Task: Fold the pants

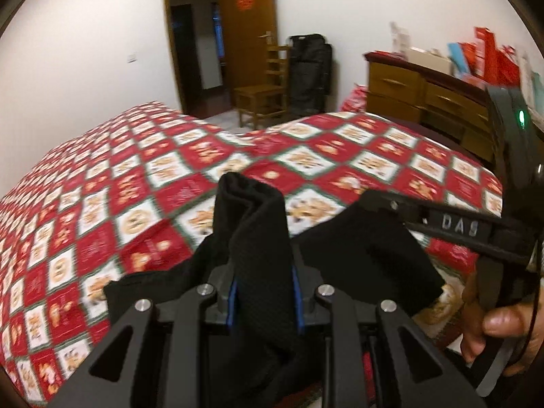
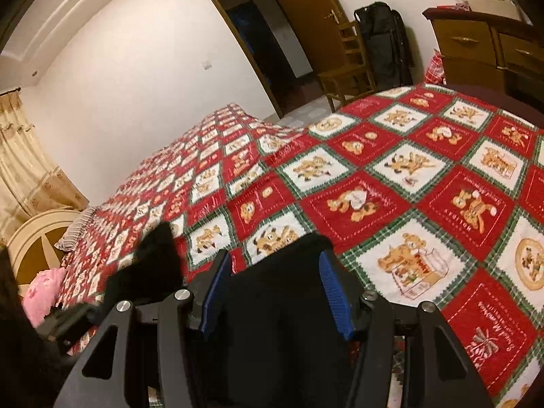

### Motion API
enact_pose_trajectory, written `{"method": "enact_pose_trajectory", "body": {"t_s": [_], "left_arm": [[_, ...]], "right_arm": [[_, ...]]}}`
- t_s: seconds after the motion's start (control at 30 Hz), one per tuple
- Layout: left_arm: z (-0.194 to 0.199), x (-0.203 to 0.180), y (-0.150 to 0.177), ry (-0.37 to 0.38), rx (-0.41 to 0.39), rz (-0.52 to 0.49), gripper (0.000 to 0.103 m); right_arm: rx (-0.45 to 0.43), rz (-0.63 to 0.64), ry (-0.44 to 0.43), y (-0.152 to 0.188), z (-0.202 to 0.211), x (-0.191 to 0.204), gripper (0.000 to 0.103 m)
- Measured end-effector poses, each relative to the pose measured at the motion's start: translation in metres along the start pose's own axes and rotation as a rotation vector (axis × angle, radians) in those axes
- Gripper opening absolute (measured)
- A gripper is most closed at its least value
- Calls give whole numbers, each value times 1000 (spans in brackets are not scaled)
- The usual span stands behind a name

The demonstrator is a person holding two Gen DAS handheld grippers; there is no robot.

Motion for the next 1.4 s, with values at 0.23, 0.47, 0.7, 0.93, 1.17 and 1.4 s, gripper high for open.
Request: {"method": "enact_pose_trajectory", "body": {"t_s": [0.23,0.47,0.7,0.93,1.17,1.4], "left_arm": [[-20,-19,10,152,70,-33,36],[2,13,7,152,76,40,69],[3,100,18,-146,151,217,88],[-16,130,49,-247,271,296,88],[-31,128,57,-301,302,262,88],[-38,128,69,-276,293,294,88]], "right_arm": [[47,20,-58,5,-8,9,55],[54,33,-78,7,-8,16,55],[124,64,-93,24,-19,31,55],[215,70,-53,39,-43,33,56],[240,167,4,59,-56,43,64],[217,290,108,68,-61,56,64]]}}
Point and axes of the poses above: each gripper's, at about its wrist camera, not at the fingertips, and z roughly against the way its jaws point, x to its left, y to its underside, the point moved 3 cm from there along -z, roughly the way its jaws point, and after that the axes turned 11 degrees about -z, right-handed, at the moved point
